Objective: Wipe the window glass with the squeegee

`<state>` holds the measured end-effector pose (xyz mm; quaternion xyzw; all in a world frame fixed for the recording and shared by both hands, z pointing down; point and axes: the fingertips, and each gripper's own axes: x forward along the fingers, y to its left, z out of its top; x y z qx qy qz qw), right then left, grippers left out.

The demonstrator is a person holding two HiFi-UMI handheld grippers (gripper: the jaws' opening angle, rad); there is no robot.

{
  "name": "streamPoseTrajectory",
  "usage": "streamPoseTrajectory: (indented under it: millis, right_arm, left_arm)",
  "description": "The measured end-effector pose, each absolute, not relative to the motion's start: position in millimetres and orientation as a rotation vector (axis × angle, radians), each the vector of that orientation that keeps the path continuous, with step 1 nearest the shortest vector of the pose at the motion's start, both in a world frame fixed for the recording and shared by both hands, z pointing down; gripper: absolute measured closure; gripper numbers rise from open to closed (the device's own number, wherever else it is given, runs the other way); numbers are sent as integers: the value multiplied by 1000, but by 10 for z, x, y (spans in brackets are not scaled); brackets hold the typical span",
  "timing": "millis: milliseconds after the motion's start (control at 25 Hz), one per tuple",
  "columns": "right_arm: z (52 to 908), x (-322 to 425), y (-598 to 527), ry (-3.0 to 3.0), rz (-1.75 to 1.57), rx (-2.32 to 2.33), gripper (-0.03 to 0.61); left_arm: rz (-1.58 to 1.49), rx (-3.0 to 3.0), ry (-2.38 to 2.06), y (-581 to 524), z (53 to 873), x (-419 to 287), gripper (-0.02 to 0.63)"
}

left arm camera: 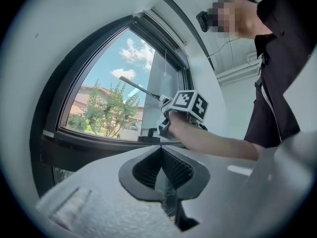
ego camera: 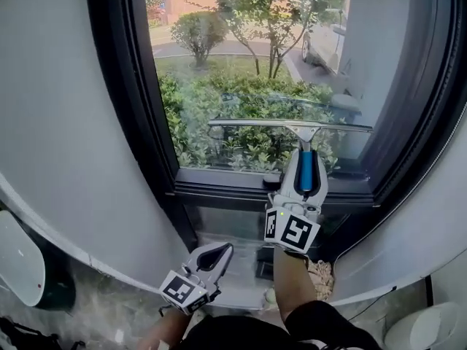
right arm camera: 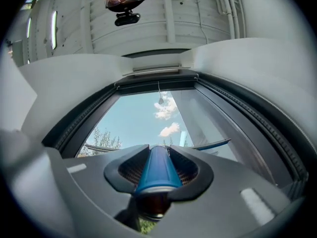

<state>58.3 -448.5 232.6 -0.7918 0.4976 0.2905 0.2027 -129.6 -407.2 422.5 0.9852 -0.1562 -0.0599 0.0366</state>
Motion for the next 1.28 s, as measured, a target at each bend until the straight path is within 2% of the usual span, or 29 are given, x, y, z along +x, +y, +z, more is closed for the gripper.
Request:
streamPoseTrajectory:
  millis: [280,720,1000,1280]
  right_arm:
    - [1164,298,-4770,1286,972,-2053,445]
    - [145,-107,-5149,1178,1077,-1926,445]
    - [-201,-191,-5345,1126,1118,-1917,446]
    - [-147,-337,-5442,1115,1165,-1929,446]
  left_arm:
    - [-246,3118,-407,-4234,3947,-1370,612]
    - [-346,3176,-375,-4466,3708,-1520,614]
    - [-374,3210,-368,-4545,3671,-1508,612]
    - [-384,3200,-371,-4644,3660,-1524,612]
